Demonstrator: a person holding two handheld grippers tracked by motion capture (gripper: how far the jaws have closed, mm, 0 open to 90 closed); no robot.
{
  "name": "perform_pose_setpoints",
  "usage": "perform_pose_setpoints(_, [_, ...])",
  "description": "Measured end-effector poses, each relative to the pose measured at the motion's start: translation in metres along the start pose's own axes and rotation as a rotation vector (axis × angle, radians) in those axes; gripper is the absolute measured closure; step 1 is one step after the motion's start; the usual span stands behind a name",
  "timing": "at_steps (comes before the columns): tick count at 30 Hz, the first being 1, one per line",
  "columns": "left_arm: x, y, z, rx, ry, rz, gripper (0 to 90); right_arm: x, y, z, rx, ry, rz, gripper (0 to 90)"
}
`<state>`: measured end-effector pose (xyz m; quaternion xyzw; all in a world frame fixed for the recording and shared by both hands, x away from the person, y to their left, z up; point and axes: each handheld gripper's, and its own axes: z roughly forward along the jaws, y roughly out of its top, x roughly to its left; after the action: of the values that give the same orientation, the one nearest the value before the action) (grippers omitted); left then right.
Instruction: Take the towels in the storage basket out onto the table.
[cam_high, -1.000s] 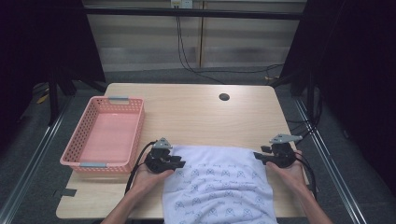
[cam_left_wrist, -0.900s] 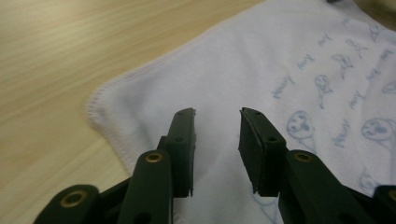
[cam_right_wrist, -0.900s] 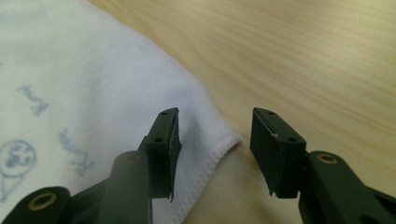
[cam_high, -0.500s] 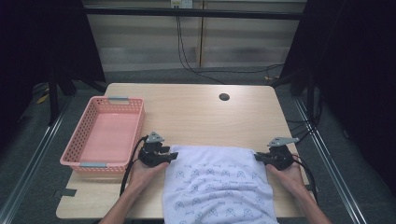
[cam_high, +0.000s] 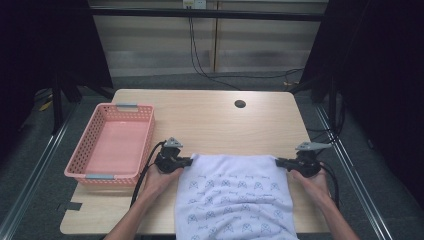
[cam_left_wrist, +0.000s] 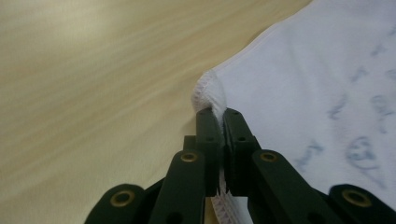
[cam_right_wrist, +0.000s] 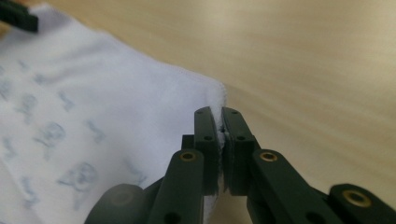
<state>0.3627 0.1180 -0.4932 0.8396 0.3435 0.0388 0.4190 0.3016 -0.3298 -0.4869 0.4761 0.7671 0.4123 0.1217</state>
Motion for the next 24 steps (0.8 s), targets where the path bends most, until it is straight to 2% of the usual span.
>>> perform_pose_setpoints(5, [-0.004,0.027,-0.025,-0.109,-0.021,0.003,86.8,-0.009,0.028,-0.025,-0.123,-0.001,0.006,86.2])
perform_pose_setpoints(8, [-0.009,0.046,-0.043,-0.177,-0.021,0.03,86.8,-0.009,0.045,-0.037,-0.172,-0.005,-0.004,86.2])
perform_pose_setpoints(10, [-0.007,0.059,-0.054,-0.216,-0.015,0.034,86.9,-0.009,0.056,-0.042,-0.19,-0.01,-0.01,86.2])
perform_pose_setpoints(13, [0.003,0.076,-0.069,-0.281,-0.012,0.019,87.0,-0.011,0.071,-0.046,-0.222,-0.017,-0.024,86.2])
perform_pose_setpoints(15, [0.007,0.084,-0.074,-0.281,0.004,0.03,87.1,-0.015,0.081,-0.047,-0.241,-0.016,-0.023,86.2])
perform_pose_setpoints(18, [0.017,0.092,-0.08,-0.299,0.014,0.021,87.1,-0.02,0.094,-0.044,-0.259,-0.008,-0.019,86.4])
perform_pose_setpoints(20, [0.023,0.098,-0.083,-0.299,0.042,0.021,87.2,-0.022,0.103,-0.039,-0.276,0.002,-0.02,86.4])
perform_pose_setpoints(22, [0.029,0.104,-0.086,-0.312,0.052,0.006,87.2,-0.023,0.112,-0.035,-0.297,0.021,-0.008,86.5])
perform_pose_setpoints(24, [0.034,0.111,-0.089,-0.317,0.066,0.009,87.2,-0.022,0.121,-0.03,-0.294,0.01,-0.013,86.5])
